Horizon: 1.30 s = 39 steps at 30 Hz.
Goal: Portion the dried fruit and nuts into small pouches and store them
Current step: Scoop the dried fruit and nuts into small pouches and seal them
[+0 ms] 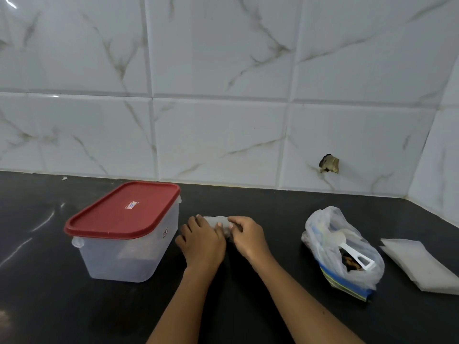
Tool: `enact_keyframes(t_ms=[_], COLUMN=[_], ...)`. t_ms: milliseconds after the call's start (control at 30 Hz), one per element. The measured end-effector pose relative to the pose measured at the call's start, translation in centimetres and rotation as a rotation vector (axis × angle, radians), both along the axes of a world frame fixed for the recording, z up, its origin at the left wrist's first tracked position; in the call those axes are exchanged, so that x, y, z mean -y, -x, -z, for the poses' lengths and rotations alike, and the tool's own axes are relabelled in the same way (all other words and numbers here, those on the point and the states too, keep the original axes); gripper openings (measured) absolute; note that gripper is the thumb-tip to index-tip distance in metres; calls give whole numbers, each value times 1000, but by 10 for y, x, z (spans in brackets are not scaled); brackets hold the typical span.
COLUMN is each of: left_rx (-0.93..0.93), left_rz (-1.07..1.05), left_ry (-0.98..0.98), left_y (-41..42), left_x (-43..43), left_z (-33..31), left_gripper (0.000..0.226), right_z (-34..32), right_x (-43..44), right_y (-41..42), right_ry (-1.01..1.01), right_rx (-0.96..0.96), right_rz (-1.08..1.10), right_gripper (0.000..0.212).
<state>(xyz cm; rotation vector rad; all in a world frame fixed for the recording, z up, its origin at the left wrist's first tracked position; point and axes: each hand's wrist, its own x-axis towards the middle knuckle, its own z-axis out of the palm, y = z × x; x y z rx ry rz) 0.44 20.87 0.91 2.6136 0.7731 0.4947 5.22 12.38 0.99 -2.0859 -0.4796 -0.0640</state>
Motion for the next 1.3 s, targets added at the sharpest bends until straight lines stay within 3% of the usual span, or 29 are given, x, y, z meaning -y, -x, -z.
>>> enact_keyframes(t_ms=[233,367,533,667,833,967,1067,1200,1300], left_rx=[153,183,282,356,352,75,-83,-113,-86], left_rz=[146,197,289,428,593,664,615,626,646], left_ry=[-172,-120,-21,-93,-227,-319,-479,-493,-432], left_y=[7,10,3,-7,-26,-32,-32,-31,-29], left_x=[25,51,120,188,251,285,302,308,309], left_z=[-9,-15,-28,-34,-33,-22,-19,-14,-13], left_gripper=[56,55,53,60,44,60,49,40,37], right_z=[-24,-43,-55,-53,-40,-29,-30,-30,-30], right_x=[26,60,136,199,258,291,308,310,305], right_y=[10,16,13,7,-2,-14,-17,-16,-13], right_ry=[85,74,94,119,123,301,433,528,561], right_rx=[263,327,368,333,341,241,55,-122,-119], right_rz=[40,87,204,312,446,521,615,616,613], right_gripper=[32,31,30,31,30,32,34,37,37])
